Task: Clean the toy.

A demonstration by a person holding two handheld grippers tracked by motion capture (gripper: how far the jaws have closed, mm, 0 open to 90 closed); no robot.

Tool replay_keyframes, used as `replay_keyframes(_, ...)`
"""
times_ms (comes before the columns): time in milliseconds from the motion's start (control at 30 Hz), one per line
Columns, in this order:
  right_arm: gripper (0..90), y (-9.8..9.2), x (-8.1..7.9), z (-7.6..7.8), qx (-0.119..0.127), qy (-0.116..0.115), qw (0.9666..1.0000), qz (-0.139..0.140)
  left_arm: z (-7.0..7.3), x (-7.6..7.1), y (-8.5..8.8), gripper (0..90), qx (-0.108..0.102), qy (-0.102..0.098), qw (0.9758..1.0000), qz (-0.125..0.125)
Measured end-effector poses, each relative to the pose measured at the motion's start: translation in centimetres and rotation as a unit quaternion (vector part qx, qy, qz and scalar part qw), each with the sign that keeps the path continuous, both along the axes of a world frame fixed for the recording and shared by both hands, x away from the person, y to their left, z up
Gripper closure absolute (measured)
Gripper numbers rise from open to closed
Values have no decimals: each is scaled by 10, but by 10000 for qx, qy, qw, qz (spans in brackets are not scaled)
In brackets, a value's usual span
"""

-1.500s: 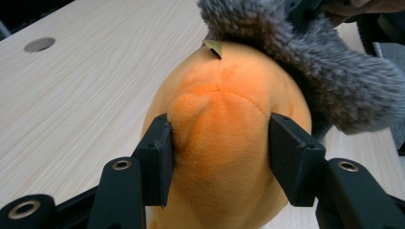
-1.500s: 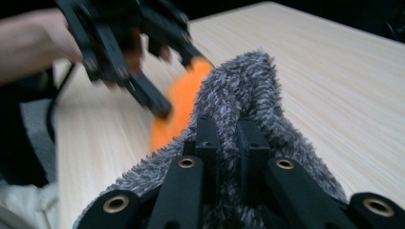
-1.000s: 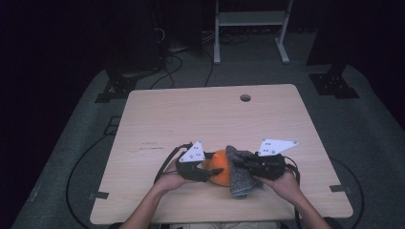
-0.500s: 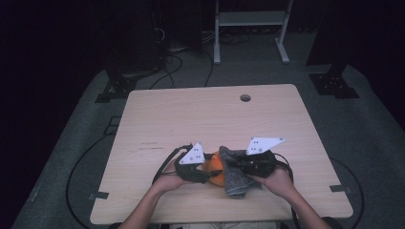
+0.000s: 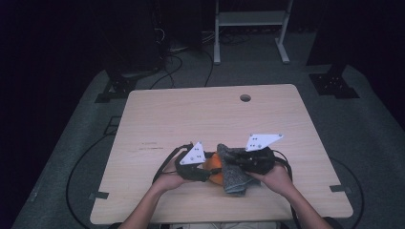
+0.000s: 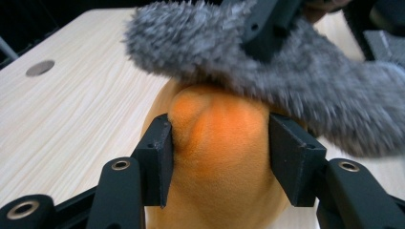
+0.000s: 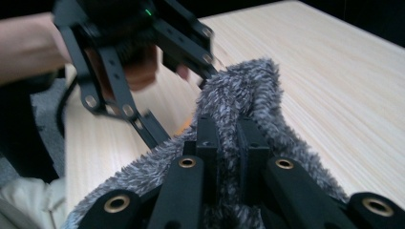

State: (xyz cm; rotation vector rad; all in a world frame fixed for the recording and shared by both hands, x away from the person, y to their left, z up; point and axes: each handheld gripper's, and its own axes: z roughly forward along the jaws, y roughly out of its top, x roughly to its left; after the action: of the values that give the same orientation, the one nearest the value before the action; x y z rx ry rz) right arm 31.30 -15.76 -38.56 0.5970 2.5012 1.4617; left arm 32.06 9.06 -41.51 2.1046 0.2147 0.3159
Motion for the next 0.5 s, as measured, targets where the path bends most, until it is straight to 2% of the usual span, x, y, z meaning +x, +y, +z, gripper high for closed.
replay_keyframes(100, 816, -11, 7, -6, 164, 205, 9995, -190, -4, 4, 7, 460, -24, 100, 9999, 39)
replay_keyframes(167, 816, -13, 8, -8, 169, 253, 9992, -274, -6, 6, 8, 444, -154, 256, 9995, 130)
replay_keyframes(200, 816, -12, 7, -8, 158, 253, 9991, -290, -5, 7, 7, 387, -147, 326, 9992, 185)
replay_keyframes(233, 816, -11, 6, -8, 129, 226, 9992, -297, -2, 9, 5, 320, -182, 500, 9982, 288)
replay_keyframes(267, 816, -8, 5, -9, 77, 190, 9994, -282, 0, 10, 3, 239, -322, 656, 9967, 340)
replay_keyframes(300, 816, -6, 4, -9, 87, 193, 9995, -225, 2, 10, 3, 222, -503, 742, 9954, 345)
replay_keyframes(333, 816, -3, 2, -9, 100, 186, 9996, -183, 4, 9, 1, 235, -559, 735, 9951, 350)
replay_keyframes(400, 816, -1, 0, -9, 65, 94, 9998, -154, 3, 7, -2, 319, -332, 522, 9976, 319)
replay_keyframes(467, 817, -5, 2, -10, 95, 131, 9998, -148, 0, 6, 0, 378, -352, 486, 9979, 236)
replay_keyframes(500, 816, -8, 3, -10, 118, 152, 9997, -160, -2, 5, 1, 395, -289, 412, 9985, 224)
